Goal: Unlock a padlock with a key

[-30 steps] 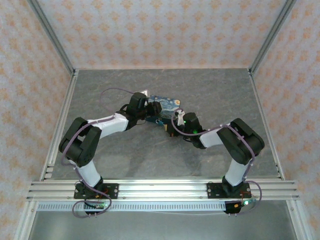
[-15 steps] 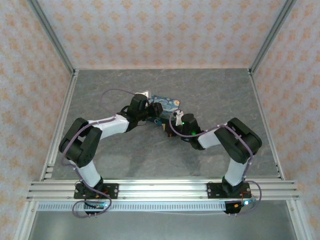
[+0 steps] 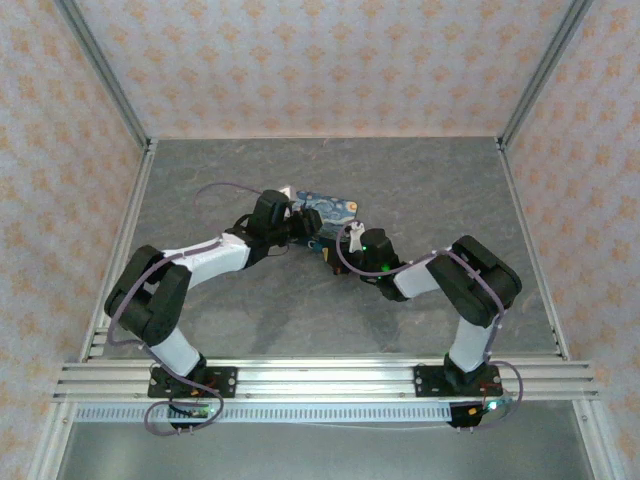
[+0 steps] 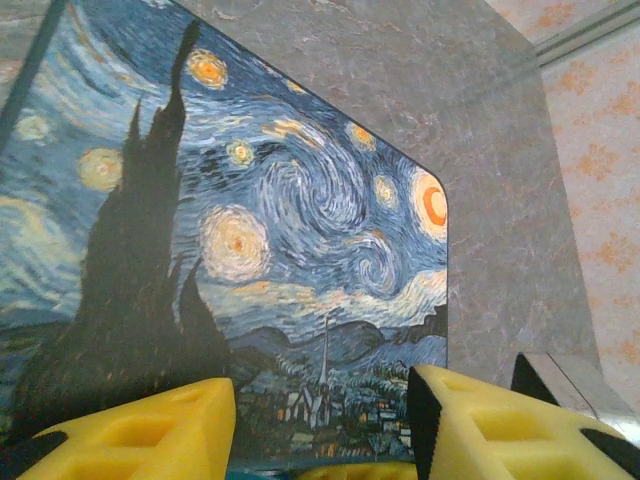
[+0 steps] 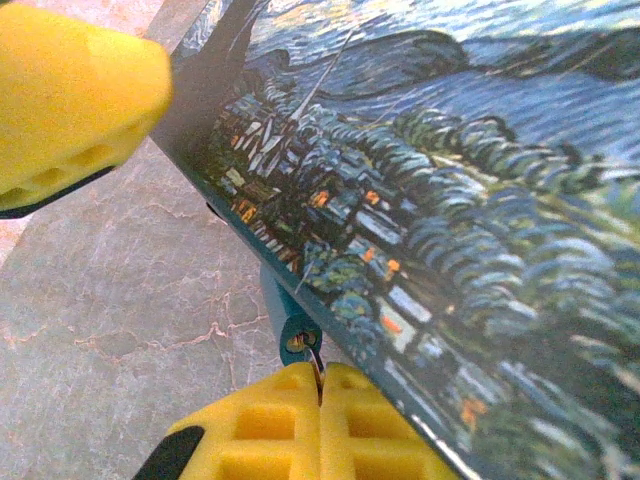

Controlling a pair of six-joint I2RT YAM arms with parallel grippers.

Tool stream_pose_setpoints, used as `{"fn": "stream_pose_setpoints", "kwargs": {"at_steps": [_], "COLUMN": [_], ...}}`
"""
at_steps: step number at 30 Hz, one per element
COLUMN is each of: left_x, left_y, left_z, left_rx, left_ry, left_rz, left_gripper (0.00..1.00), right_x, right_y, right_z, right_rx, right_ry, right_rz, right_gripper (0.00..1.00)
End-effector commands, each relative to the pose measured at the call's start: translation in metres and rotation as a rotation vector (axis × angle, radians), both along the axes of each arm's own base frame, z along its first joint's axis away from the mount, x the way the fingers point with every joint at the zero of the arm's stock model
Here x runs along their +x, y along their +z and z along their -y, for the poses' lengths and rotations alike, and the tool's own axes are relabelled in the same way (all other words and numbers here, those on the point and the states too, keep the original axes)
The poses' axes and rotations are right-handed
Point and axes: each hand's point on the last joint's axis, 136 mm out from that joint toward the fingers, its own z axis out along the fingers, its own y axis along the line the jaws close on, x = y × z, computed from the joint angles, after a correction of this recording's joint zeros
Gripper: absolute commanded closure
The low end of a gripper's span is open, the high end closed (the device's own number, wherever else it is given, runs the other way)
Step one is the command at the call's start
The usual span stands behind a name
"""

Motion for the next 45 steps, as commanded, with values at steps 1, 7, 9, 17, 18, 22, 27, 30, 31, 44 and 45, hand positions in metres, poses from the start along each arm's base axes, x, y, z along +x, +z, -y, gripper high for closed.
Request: {"fn": "stream_pose_setpoints", "kwargs": {"at_steps": [1,7,9,17,18,22,27,30,31,44,45], "left_x": [-0.012,-0.039,-0.045,-0.059,-0.06,-0.06,-0.056,-0.052,-0.051,-0.041,-0.04], "left_y": [0.008,-0.002,-0.007,-0.022,-0.023,-0.029,-0.036,-0.037,-0.038,-0.045,-0.046], "left_z": [-0.017,-0.034,-0.037,-0.028,-0.025,-0.016,-0.005,0.001,0.003,0.01,0.01], "left_rx": [-0.027,-0.142,-0.21,-0.387,-0.384,-0.402,-0.419,-0.424,-0.425,-0.446,-0.442], "left_ry": [0.041,0.132,0.172,0.228,0.224,0.219,0.208,0.201,0.201,0.219,0.222], "left_rz": [-0.02,-0.077,-0.092,-0.143,-0.145,-0.158,-0.17,-0.168,-0.167,-0.149,-0.151], "left_gripper": [0.45,0.38,0.37,0.42,0.43,0.46,0.48,0.49,0.5,0.54,0.54], "right_x": [0.007,0.004,0.002,-0.004,-0.004,-0.004,-0.005,-0.006,-0.006,-0.009,-0.009], "right_y": [0.016,0.018,0.017,0.018,0.019,0.019,0.019,0.021,0.022,0.025,0.026], "right_z": [-0.009,-0.01,-0.011,-0.01,-0.01,-0.012,-0.014,-0.017,-0.017,-0.021,-0.021], "right_rx": [0.044,0.085,0.104,0.182,0.188,0.21,0.231,0.242,0.245,0.287,0.292], "right_ry": [0.001,-0.017,-0.025,-0.089,-0.09,-0.107,-0.117,-0.112,-0.111,-0.112,-0.112], "right_rz": [0.044,-0.034,-0.061,-0.166,-0.17,-0.204,-0.23,-0.24,-0.243,-0.293,-0.295], "right_gripper": [1.0,1.0,1.0,1.0,1.0,1.0,1.0,1.0,1.0,1.0,1.0]}}
